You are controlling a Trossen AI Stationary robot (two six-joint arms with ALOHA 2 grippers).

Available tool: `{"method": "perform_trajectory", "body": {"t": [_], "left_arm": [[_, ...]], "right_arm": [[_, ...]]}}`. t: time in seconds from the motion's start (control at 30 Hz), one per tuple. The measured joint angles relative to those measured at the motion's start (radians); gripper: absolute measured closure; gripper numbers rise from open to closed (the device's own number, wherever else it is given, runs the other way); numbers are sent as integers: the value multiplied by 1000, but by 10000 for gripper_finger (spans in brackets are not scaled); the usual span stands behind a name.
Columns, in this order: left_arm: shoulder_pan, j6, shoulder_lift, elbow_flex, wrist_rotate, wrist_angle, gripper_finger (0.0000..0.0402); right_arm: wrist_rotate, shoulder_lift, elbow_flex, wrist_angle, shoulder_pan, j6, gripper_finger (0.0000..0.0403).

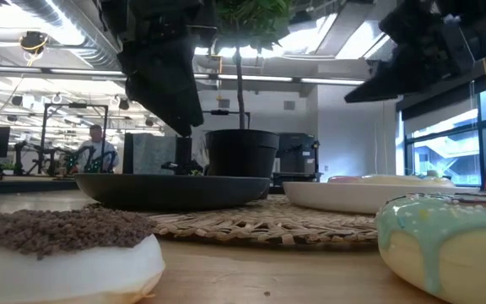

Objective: Pick & Place donuts
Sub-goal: Put the large black donut on the white plate

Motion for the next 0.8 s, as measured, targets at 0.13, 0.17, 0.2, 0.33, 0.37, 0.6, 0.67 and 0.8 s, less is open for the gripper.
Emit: {"method": "perform_trajectory", "body": {"t": [0.13, 0.17, 0.2, 0.33, 0.37, 0.6, 0.67, 0.8], "left_arm": [[15, 20, 0, 0, 12, 2, 187], [18, 35, 0, 0, 21, 3, 188], [22, 54, 0, 0, 24, 9, 190], [24, 181, 0, 0, 53, 41, 198], [23, 209, 1, 0, 54, 60, 201], [-42, 413, 1, 0, 108, 259, 227], [-68, 439, 1, 5, 112, 259, 234], [-124, 402, 1, 51, 72, 70, 247]], "right_arm": [[2, -73, -28, -41, -30, 102, 257], [2, -84, -32, -51, -34, 120, 257], [2, -93, -33, -69, -37, 127, 257], [2, -109, -34, -113, -45, 128, 257], [8, -110, -34, -135, -45, 118, 257], [69, -110, -34, -254, -44, 177, 257], [69, -110, -34, -260, -44, 206, 257], [70, -110, -34, -260, -21, 271, 257]]}}
